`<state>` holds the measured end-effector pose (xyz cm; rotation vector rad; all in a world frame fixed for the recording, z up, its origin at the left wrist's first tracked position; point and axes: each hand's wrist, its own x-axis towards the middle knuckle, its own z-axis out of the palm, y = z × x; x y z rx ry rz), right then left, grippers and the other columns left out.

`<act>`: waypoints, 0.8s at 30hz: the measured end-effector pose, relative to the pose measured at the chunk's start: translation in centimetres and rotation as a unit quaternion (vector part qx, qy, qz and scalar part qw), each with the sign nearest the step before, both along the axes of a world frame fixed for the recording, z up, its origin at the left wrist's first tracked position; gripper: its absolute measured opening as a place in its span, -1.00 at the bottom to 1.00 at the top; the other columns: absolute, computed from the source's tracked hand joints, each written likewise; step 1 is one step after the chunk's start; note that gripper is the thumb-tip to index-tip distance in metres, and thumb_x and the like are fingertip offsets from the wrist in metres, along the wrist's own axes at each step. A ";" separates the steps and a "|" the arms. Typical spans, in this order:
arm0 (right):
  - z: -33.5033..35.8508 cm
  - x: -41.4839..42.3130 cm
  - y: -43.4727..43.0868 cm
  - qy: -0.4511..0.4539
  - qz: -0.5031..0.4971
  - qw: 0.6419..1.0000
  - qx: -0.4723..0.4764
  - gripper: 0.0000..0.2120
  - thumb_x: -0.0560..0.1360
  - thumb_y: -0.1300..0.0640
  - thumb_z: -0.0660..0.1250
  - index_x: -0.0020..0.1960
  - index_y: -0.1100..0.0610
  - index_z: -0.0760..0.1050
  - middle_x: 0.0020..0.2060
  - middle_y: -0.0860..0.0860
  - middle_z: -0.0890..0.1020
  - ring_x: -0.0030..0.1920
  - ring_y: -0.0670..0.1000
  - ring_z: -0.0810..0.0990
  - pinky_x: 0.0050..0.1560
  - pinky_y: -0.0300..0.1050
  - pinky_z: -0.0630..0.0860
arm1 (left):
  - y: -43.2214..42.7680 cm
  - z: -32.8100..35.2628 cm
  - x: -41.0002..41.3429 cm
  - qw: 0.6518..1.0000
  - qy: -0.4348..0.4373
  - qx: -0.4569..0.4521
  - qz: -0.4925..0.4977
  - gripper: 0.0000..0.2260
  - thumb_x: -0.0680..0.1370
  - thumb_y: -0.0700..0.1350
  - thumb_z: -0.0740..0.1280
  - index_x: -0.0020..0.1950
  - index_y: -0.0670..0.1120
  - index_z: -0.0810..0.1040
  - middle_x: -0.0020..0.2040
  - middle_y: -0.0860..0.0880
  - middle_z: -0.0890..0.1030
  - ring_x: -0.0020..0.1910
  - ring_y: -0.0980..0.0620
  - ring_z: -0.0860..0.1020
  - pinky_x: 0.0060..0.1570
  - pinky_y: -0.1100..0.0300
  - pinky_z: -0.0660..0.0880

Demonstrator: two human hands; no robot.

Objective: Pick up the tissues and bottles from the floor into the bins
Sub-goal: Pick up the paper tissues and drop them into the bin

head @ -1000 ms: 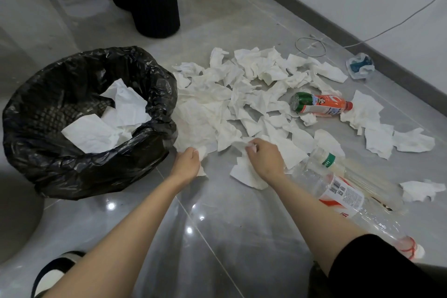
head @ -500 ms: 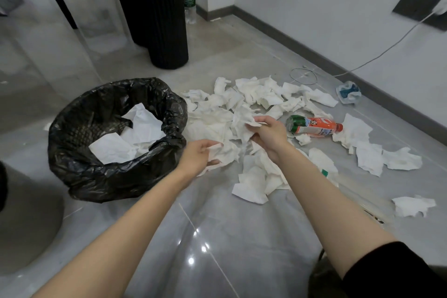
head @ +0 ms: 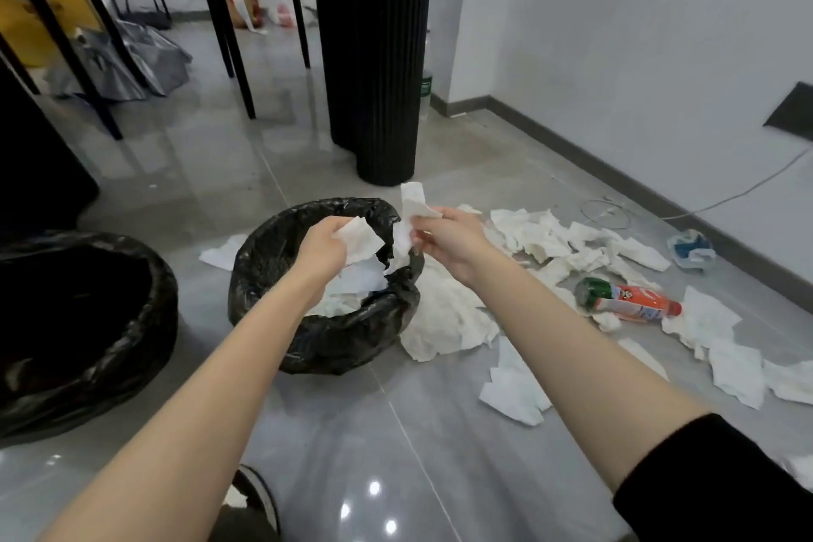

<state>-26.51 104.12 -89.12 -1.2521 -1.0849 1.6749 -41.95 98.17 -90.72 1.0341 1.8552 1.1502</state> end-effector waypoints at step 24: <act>-6.8 3.2 0.7 -0.234 -0.107 0.959 0.119 -0.76 0.42 0.28 0.32 -0.01 -0.01 0.51 0.06 -0.05 0.50 0.11 0.11 0.58 0.17 0.02 0.51 | 2.0 -1.6 3.7 0.988 0.117 0.057 -0.087 -0.58 0.60 -0.30 0.10 0.46 -0.09 0.29 0.44 -0.07 0.34 0.35 0.03 0.37 0.29 0.21 0.32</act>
